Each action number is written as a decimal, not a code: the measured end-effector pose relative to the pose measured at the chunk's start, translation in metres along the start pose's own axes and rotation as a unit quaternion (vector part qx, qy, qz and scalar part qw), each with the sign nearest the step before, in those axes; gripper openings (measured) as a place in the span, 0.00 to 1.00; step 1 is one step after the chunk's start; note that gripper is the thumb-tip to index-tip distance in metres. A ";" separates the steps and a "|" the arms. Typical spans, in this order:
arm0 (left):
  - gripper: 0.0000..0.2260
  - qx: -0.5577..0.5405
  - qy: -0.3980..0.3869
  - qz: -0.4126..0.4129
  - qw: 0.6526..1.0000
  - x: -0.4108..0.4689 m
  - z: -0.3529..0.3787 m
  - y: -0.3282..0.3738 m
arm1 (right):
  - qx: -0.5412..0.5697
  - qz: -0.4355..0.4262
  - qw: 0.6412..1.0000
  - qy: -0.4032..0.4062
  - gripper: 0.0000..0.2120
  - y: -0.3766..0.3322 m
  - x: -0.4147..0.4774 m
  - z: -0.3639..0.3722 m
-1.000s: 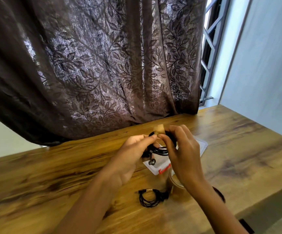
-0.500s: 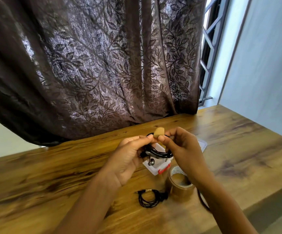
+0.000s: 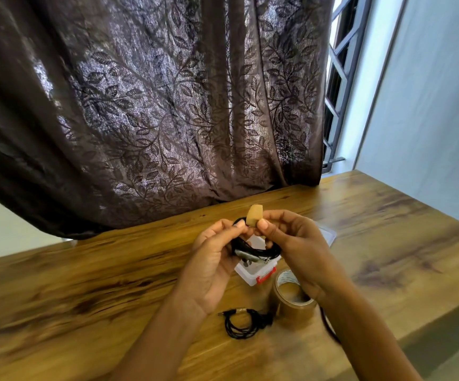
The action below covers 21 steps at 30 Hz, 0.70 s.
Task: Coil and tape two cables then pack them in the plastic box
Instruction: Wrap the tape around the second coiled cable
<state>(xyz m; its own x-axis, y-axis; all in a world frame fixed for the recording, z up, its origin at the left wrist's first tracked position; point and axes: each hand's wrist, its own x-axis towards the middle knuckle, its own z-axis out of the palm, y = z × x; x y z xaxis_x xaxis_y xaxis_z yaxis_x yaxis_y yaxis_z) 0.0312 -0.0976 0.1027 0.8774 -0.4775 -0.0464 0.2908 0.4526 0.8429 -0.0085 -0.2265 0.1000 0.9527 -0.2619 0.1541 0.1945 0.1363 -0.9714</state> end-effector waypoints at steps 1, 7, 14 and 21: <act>0.06 -0.005 0.000 -0.001 1.000 0.000 0.000 0.000 | -0.006 0.000 1.000 0.002 0.10 0.001 0.000 0.000; 0.08 0.067 -0.011 0.016 0.998 0.001 0.000 0.002 | 0.019 -0.017 1.000 0.017 0.05 0.000 -0.003 0.000; 0.17 0.181 -0.038 -0.033 0.982 0.000 -0.002 0.008 | 0.030 0.036 0.998 0.029 0.04 0.000 -0.008 -0.001; 0.16 0.258 -0.040 -0.016 0.965 -0.001 0.004 0.007 | 0.005 0.031 0.998 0.057 0.03 -0.010 -0.014 0.006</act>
<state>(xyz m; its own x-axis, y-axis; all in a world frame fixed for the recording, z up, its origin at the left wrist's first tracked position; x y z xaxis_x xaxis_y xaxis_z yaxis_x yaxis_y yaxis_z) 0.0302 -0.0972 0.1107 0.8332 -0.5506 -0.0518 0.0699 0.0119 0.9975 -0.0227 -0.2185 0.1083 0.9305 -0.3591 0.0717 0.1386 0.1641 -0.9767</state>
